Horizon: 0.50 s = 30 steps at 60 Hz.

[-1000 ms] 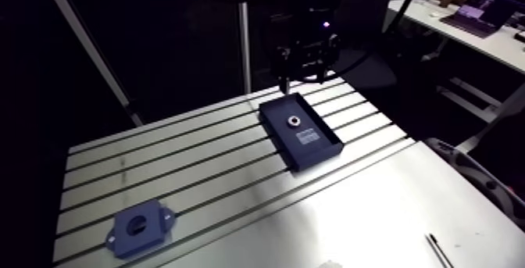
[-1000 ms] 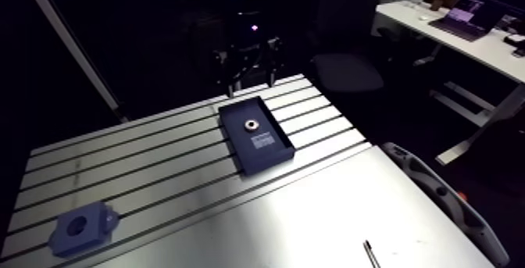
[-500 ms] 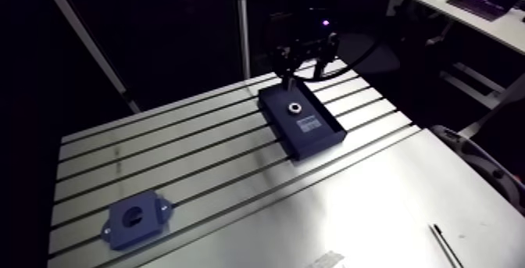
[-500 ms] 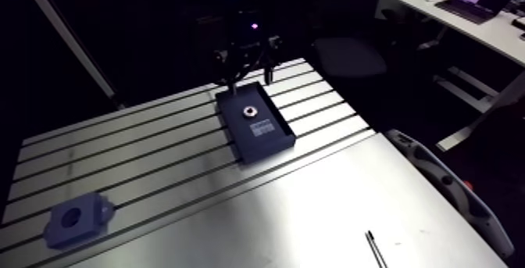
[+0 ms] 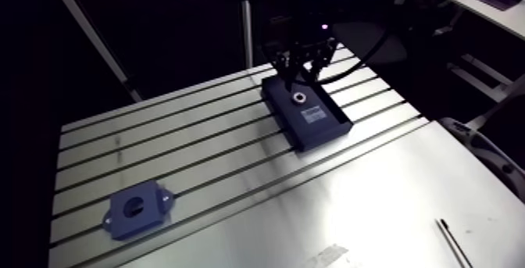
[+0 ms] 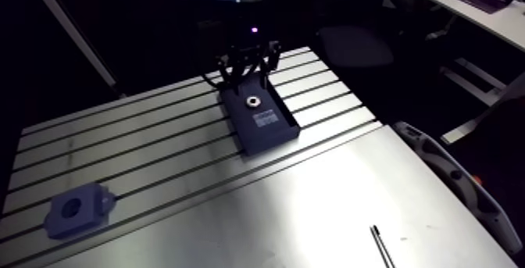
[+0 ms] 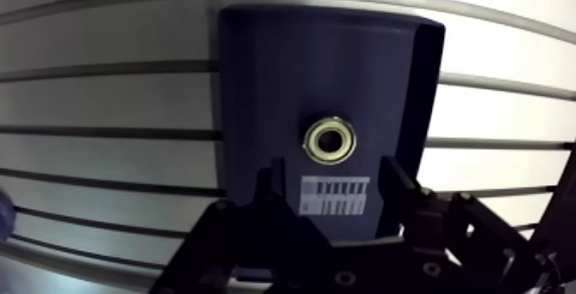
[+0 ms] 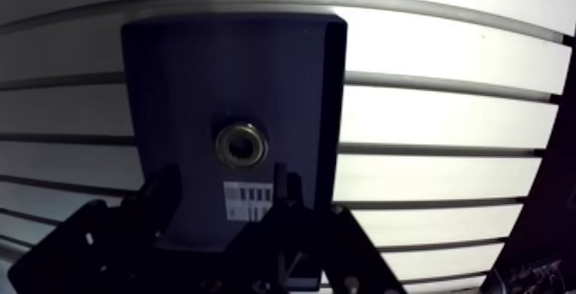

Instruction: Pick up the bearing and press it into the housing until flush.

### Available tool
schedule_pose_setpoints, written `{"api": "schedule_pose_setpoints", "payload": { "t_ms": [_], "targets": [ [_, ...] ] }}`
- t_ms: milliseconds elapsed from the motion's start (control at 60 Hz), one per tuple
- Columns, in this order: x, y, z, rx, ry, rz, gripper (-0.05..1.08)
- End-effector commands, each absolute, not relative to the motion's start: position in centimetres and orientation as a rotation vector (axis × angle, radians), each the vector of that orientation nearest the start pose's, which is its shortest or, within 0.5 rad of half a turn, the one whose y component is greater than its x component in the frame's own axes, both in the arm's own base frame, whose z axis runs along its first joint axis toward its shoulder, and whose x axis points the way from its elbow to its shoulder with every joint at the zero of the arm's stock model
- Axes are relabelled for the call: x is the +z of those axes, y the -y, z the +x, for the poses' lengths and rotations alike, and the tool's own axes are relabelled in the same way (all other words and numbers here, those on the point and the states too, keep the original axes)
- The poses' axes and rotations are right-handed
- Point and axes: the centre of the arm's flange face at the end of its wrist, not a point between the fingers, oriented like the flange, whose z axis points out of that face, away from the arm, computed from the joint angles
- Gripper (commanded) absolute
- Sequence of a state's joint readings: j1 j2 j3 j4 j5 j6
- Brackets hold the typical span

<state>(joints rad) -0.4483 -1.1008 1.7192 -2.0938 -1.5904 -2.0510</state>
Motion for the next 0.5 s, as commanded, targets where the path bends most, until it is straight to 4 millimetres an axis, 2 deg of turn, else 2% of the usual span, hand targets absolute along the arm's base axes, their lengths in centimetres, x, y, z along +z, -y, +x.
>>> {"api": "schedule_pose_setpoints", "payload": {
  "t_ms": [17,500],
  "targets": [
    [19.64,-13.99,-60.21,-0.034,-3.050,-0.056,0.35],
    [18.83,-13.92,-60.26,-0.033,-3.043,-0.057,0.37]
  ]
}}
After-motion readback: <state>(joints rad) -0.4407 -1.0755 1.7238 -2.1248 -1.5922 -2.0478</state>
